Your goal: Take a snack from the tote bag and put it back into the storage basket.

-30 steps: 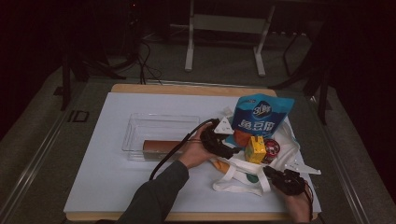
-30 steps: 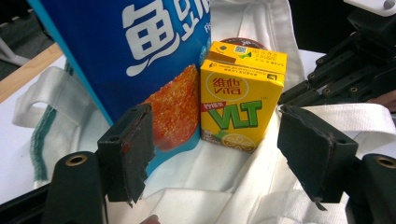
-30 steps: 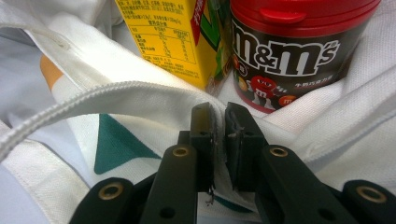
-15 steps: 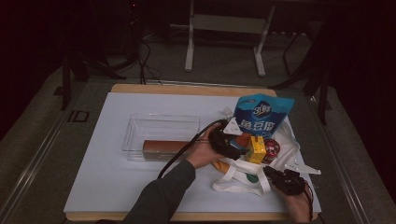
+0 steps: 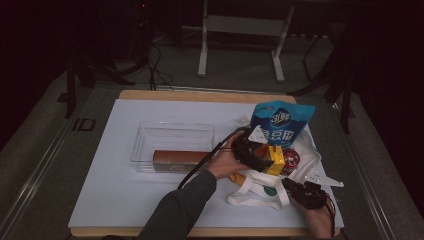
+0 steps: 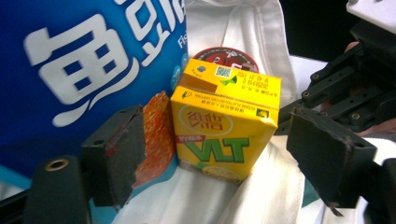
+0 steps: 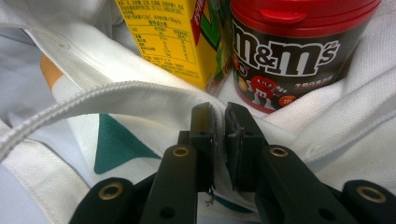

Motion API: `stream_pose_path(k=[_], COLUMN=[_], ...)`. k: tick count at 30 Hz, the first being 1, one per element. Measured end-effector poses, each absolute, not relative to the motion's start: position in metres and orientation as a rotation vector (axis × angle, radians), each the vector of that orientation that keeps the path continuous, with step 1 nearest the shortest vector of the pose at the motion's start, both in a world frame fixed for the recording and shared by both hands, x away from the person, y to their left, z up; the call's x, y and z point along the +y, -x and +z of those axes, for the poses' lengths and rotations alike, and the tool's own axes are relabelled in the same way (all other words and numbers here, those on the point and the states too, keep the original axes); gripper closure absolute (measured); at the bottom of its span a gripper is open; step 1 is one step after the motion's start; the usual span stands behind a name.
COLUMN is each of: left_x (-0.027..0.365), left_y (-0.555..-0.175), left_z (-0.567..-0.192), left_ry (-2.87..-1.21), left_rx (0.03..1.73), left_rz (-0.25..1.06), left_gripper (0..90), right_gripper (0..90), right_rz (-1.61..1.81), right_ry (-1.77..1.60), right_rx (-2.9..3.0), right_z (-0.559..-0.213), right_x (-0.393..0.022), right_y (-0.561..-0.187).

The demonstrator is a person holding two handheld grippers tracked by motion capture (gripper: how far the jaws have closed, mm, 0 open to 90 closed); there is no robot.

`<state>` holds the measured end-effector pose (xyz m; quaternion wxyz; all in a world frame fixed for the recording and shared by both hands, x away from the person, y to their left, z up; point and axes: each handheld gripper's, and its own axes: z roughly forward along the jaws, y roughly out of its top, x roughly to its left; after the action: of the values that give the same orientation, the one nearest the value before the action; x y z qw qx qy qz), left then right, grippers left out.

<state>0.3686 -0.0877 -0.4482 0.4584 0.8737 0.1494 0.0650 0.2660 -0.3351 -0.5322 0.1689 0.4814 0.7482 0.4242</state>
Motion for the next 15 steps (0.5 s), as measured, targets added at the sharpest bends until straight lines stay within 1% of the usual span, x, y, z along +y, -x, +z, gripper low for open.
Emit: stream_pose_path(k=[2,6,10,15], left_x=[-0.091,-0.097,-0.101,-0.107], left_y=[-0.369,-0.368,-0.372,-0.375], left_z=[-0.448,-0.449,-0.451,-0.452], left_ry=[-2.158,-2.166,-2.168,-2.185], left_rx=[0.365,0.349,0.349,0.358], left_rz=[0.160,0.154,0.118,0.153], left_gripper=[17.5,16.7,15.4,14.4], right_gripper=[81.8,81.8,81.8,81.8], right_rz=[1.206,1.208,1.206,1.207], right_ry=[-1.368,-1.367,-1.367,-1.367], right_rx=[2.127,2.127,2.128,2.128], right_z=[-0.532,-0.532,-0.532,-0.532], right_x=[-0.335,-0.335,-0.335,-0.335], right_y=[-0.266,-0.266,-0.266,-0.266])
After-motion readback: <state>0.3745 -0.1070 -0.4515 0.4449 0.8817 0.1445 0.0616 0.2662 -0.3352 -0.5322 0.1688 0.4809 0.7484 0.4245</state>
